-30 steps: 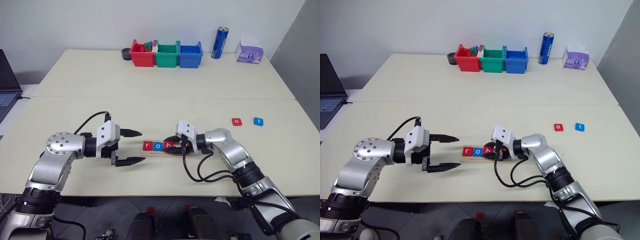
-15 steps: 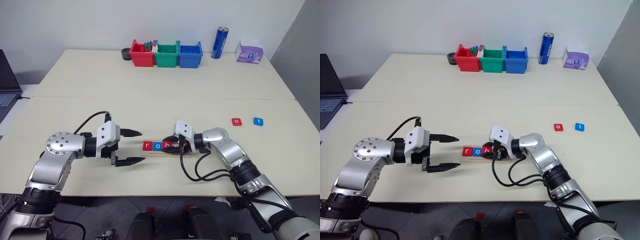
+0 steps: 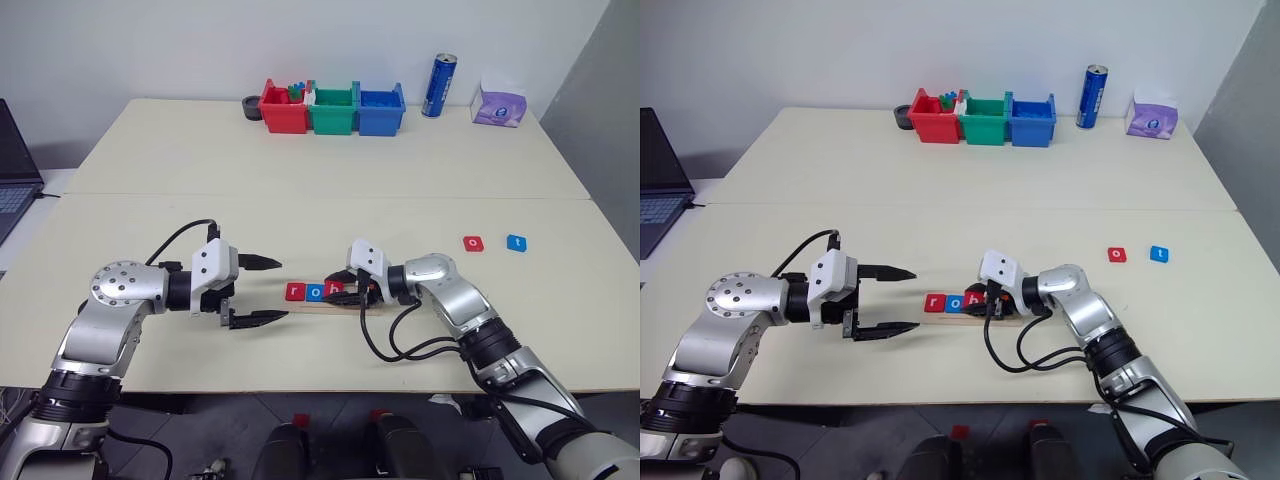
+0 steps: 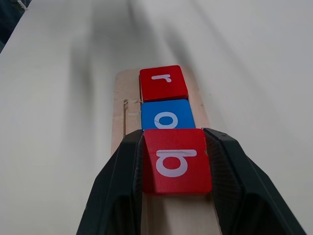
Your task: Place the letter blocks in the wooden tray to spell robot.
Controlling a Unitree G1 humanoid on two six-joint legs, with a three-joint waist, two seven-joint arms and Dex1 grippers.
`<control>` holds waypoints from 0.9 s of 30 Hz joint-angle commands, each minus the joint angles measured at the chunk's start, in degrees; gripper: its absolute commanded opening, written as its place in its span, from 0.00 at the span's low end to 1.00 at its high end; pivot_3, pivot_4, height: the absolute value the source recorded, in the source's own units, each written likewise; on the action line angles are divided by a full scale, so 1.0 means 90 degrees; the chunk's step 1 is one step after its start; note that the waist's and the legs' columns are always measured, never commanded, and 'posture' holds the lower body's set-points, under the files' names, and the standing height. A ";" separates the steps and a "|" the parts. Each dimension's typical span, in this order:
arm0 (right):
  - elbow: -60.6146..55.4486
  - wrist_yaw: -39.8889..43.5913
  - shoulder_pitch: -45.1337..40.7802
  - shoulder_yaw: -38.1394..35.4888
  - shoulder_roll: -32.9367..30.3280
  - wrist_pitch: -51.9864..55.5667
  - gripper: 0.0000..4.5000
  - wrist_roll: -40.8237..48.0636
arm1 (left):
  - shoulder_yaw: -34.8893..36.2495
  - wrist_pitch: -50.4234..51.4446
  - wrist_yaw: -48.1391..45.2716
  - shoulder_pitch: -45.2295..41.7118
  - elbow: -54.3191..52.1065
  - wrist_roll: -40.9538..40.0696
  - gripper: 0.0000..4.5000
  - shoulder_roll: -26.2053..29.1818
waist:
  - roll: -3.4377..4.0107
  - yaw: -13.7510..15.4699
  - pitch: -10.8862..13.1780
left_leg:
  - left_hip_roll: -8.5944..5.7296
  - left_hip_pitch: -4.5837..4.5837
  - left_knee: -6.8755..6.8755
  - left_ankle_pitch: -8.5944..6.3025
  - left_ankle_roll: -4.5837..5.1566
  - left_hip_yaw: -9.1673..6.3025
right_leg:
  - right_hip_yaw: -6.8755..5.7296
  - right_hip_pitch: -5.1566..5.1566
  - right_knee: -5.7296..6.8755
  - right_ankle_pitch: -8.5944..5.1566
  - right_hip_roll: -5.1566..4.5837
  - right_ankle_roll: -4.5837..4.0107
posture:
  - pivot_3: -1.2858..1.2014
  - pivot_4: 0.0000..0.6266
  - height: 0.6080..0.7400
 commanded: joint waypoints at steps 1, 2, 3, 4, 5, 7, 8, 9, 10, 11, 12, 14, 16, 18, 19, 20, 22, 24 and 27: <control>-0.0060 0.0094 -0.0114 -0.0052 -0.0044 -0.0124 0.32 0.0012 | 0.0023 -0.0097 -0.0016 -0.0103 -0.0025 0.0000 1.00 0.0040 | 0.0000 0.0000 0.0000 | 0.0000 0.0000 0.0000 0.0000 0.0000 0.0000 | 0.0000 0.0000 0.0000 0.0000 0.0000 0.0000 | 0.52 0.24 1.00; -0.0058 0.0104 -0.0113 -0.0052 -0.0051 -0.0128 0.32 0.0009 | 0.0020 -0.0093 -0.0014 -0.0107 -0.0030 0.0000 1.00 0.0034 | 0.0000 0.0000 0.0000 | 0.0000 0.0000 0.0000 0.0000 0.0000 0.0000 | 0.0000 0.0000 0.0000 0.0000 0.0000 0.0000 | 0.52 0.24 1.00; -0.0049 0.0119 -0.0115 -0.0049 -0.0062 -0.0135 0.32 0.0001 | 0.0011 -0.0087 -0.0026 -0.0079 -0.0065 -0.0011 1.00 0.0031 | 0.0000 0.0000 0.0000 | 0.0000 0.0000 0.0000 0.0000 0.0000 0.0000 | -0.0001 0.0000 0.0000 0.0000 0.0000 0.0000 | 0.52 0.24 1.00; -0.0041 0.0126 -0.0116 -0.0050 -0.0072 -0.0140 0.32 -0.0004 | 0.0008 -0.0081 -0.0038 -0.0046 -0.0097 -0.0022 1.00 0.0034 | 0.0000 0.0000 0.0000 | 0.0000 0.0000 0.0000 0.0000 0.0000 -0.0001 | 0.0000 0.0000 0.0000 0.0000 0.0000 0.0000 | 0.52 0.24 1.00; -0.0031 0.0136 -0.0117 -0.0052 -0.0081 -0.0145 0.32 -0.0007 | 0.0009 -0.0080 -0.0049 -0.0018 -0.0117 -0.0029 1.00 0.0040 | 0.0000 0.0000 0.0000 | 0.0000 0.0000 0.0000 0.0000 0.0000 0.0000 | 0.0000 0.0000 0.0000 0.0000 0.0000 0.0000 | 0.52 0.24 1.00; -0.0015 0.0143 -0.0117 -0.0055 -0.0099 -0.0156 0.32 -0.0014 | 0.0018 -0.0084 -0.0059 0.0001 -0.0122 -0.0030 1.00 0.0044 | 0.0000 -0.0001 0.0000 | 0.0000 0.0000 0.0000 0.0000 0.0000 0.0000 | 0.0000 0.0000 0.0000 0.0000 0.0000 0.0000 | 0.52 0.24 1.00; -0.0002 0.0142 -0.0116 -0.0054 -0.0104 -0.0165 0.32 -0.0019 | 0.0021 -0.0083 -0.0062 -0.0002 -0.0117 -0.0026 1.00 0.0044 | 0.0000 0.0000 0.0000 | 0.0000 0.0000 0.0000 0.0000 0.0000 0.0000 | -0.0001 0.0000 0.0000 0.0000 0.0000 0.0000 | 0.52 0.24 1.00; 0.0010 0.0138 -0.0116 -0.0053 -0.0106 -0.0173 0.32 -0.0023 | 0.0022 -0.0081 -0.0066 -0.0008 -0.0112 -0.0023 1.00 0.0044 | 0.0000 0.0000 0.0000 | 0.0000 0.0000 0.0000 0.0000 0.0000 0.0000 | -0.0001 0.0000 0.0000 0.0000 0.0000 0.0000 | 0.52 0.24 1.00; 0.0023 0.0132 -0.0114 -0.0049 -0.0105 -0.0182 0.32 -0.0028 | 0.0022 -0.0079 -0.0069 -0.0021 -0.0103 -0.0021 1.00 0.0043 | 0.0000 -0.0001 0.0000 | 0.0000 0.0000 0.0000 0.0000 0.0000 0.0000 | 0.0000 0.0000 0.0000 0.0000 0.0000 0.0000 | 0.52 0.24 1.00; 0.0034 0.0127 -0.0111 -0.0045 -0.0102 -0.0190 0.32 -0.0032 | 0.0021 -0.0077 -0.0070 -0.0034 -0.0096 -0.0018 1.00 0.0042 | 0.0000 -0.0001 0.0000 | 0.0000 0.0000 0.0000 0.0000 0.0000 0.0000 | 0.0000 0.0000 0.0000 0.0000 0.0000 0.0000 | 0.52 0.24 1.00; 0.0045 0.0121 -0.0116 -0.0038 -0.0091 -0.0191 0.32 -0.0035 | 0.0022 -0.0078 -0.0079 -0.0052 -0.0080 -0.0019 1.00 0.0045 | 0.0000 -0.0001 0.0000 | 0.0000 0.0000 0.0000 0.0000 0.0000 0.0000 | 0.0000 0.0000 0.0000 0.0000 0.0000 0.0000 | 0.52 0.24 1.00; 0.0062 0.0117 -0.0122 -0.0030 -0.0074 -0.0191 0.32 -0.0037 | 0.0022 -0.0082 -0.0089 -0.0075 -0.0059 -0.0016 1.00 0.0050 | 0.0000 0.0000 0.0000 | 0.0000 0.0000 0.0000 0.0000 0.0000 0.0001 | 0.0000 0.0000 0.0000 0.0000 0.0000 0.0000 | 0.52 0.24 1.00; 0.0082 0.0115 -0.0128 -0.0029 -0.0065 -0.0195 0.32 -0.0038 | 0.0021 -0.0083 -0.0092 -0.0089 -0.0050 -0.0011 1.00 0.0052 | 0.0000 0.0000 0.0000 | 0.0000 0.0000 0.0000 0.0000 0.0000 0.0000 | 0.0000 0.0000 0.0000 0.0000 0.0000 0.0000 | 0.52 0.24 1.00; 0.0115 0.0101 -0.0141 -0.0039 -0.0053 -0.0198 0.48 -0.0038 | 0.0021 -0.0081 -0.0093 -0.0099 -0.0044 -0.0006 1.00 0.0055 | 0.0000 -0.0001 0.0000 | 0.0000 0.0000 0.0000 0.0000 0.0000 0.0000 | 0.0000 0.0000 0.0000 0.0000 0.0000 0.0000 | 0.52 0.24 1.00; 0.0120 0.0098 -0.0146 -0.0042 -0.0047 -0.0190 0.54 -0.0034 | 0.0025 -0.0080 -0.0092 -0.0097 -0.0044 -0.0005 1.00 0.0060 | 0.0000 0.0000 0.0000 | 0.0000 0.0000 0.0000 0.0000 0.0000 0.0000 | 0.0000 0.0000 0.0000 0.0000 0.0000 0.0000 | 0.52 0.24 1.00; 0.0122 0.0097 -0.0149 -0.0045 -0.0043 -0.0187 0.61 -0.0032 | 0.0028 -0.0079 -0.0090 -0.0096 -0.0044 -0.0003 1.00 0.0063 | 0.0000 -0.0001 0.0000 | 0.0000 0.0000 0.0000 0.0000 0.0000 0.0000 | 0.0000 0.0000 0.0000 0.0000 0.0000 0.0000 | 0.52 0.24 1.00; 0.0119 0.0108 -0.0153 -0.0049 -0.0040 -0.0186 0.78 -0.0026 | 0.0029 -0.0075 -0.0084 -0.0095 -0.0049 -0.0001 1.00 0.0064 | 0.0000 0.0000 0.0000 | 0.0000 0.0000 0.0000 0.0000 0.0000 0.0000 | 0.0000 0.0000 0.0000 0.0000 0.0000 0.0000 | 0.52 0.24 1.00; 0.0105 0.0098 -0.0171 -0.0087 -0.0029 -0.0145 0.94 0.0006 | 0.0025 -0.0065 -0.0077 -0.0095 -0.0060 -0.0002 1.00 0.0060 | 0.0000 0.0000 0.0000 | 0.0000 0.0000 0.0000 0.0000 0.0000 0.0000 | 0.0000 0.0000 0.0000 0.0000 0.0000 0.0000 | 0.52 0.24 1.00; -0.0028 0.0111 -0.0199 -0.0160 -0.0058 -0.0028 0.99 0.0083 | 0.0021 -0.0064 -0.0072 -0.0096 -0.0059 0.0002 1.00 0.0054 | 0.0000 0.0000 0.0000 | 0.0000 0.0000 0.0000 0.0000 0.0000 0.0000 | 0.0000 0.0000 0.0000 0.0000 0.0000 0.0000 | 0.52 0.24 1.00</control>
